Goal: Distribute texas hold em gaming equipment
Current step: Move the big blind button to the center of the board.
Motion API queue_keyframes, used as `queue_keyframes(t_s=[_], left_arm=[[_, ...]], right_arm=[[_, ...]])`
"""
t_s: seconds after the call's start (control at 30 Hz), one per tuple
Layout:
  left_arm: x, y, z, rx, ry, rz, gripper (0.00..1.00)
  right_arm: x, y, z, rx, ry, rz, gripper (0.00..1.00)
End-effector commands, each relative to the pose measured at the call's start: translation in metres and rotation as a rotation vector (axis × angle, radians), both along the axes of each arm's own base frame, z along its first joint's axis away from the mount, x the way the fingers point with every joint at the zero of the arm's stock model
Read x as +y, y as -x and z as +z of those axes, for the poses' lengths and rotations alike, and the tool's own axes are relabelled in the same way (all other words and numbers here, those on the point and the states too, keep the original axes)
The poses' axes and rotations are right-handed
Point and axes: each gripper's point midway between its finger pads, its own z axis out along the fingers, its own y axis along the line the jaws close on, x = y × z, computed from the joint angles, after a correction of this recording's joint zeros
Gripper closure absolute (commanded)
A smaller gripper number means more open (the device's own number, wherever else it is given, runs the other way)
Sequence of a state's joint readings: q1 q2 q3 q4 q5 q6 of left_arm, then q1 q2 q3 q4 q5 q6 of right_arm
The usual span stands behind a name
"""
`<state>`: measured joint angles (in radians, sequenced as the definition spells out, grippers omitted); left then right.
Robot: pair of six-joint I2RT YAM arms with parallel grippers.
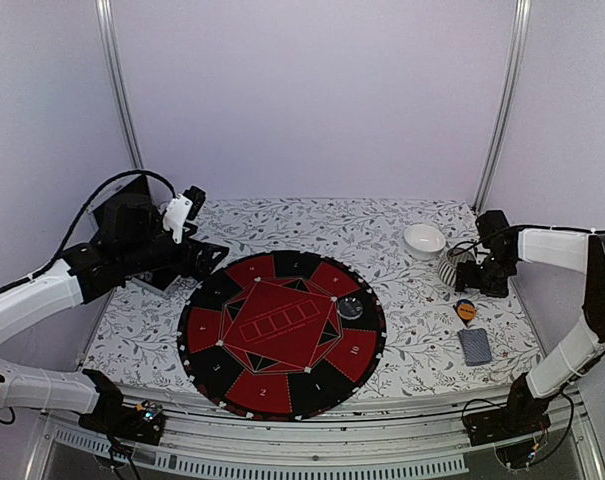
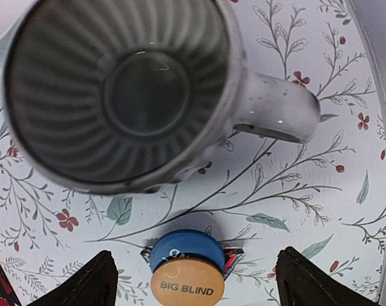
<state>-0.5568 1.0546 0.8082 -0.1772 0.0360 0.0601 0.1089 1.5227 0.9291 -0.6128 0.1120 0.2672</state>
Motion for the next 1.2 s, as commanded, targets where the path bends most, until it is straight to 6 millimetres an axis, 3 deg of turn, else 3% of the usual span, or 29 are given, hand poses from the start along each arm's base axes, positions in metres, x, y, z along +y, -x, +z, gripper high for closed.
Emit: queue_keyframes(t_s=[0.0, 0.13, 0.6, 0.87, 1.0, 1.17], left_arm=[[-0.002, 0.003, 0.004, -0.025, 0.005, -0.015, 0.02], [-0.002, 0.003, 0.003, -0.024, 0.001, -0.014, 0.02], [-0.001, 0.003, 0.004, -0.028, -0.001, -0.014, 0.02], [-0.002, 0.004, 0.005, -0.032, 0.002, -0.016, 0.02], [-0.001, 0.004, 0.004, -0.031, -0.001, -0.013, 0.02], [-0.001, 0.004, 0.005, -0.033, 0.000, -0.014, 0.02]], right_arm=[[-0.006, -0.009, -0.014, -0.013, -0.010, -0.018, 0.16], [-0.006, -0.004, -0.030, 0.036, -0.003, -0.020, 0.26], [0.008, 0.014, -0.050, 0.096, 0.017, -0.008, 0.20], [0.014, 0.016, -0.051, 0.100, -0.006, 0.004, 0.42], [0.028, 0.019, -0.053, 0.117, -0.005, 0.044, 0.51], [0.061, 0.027, -0.054, 0.142, -0.020, 0.121, 0.53]])
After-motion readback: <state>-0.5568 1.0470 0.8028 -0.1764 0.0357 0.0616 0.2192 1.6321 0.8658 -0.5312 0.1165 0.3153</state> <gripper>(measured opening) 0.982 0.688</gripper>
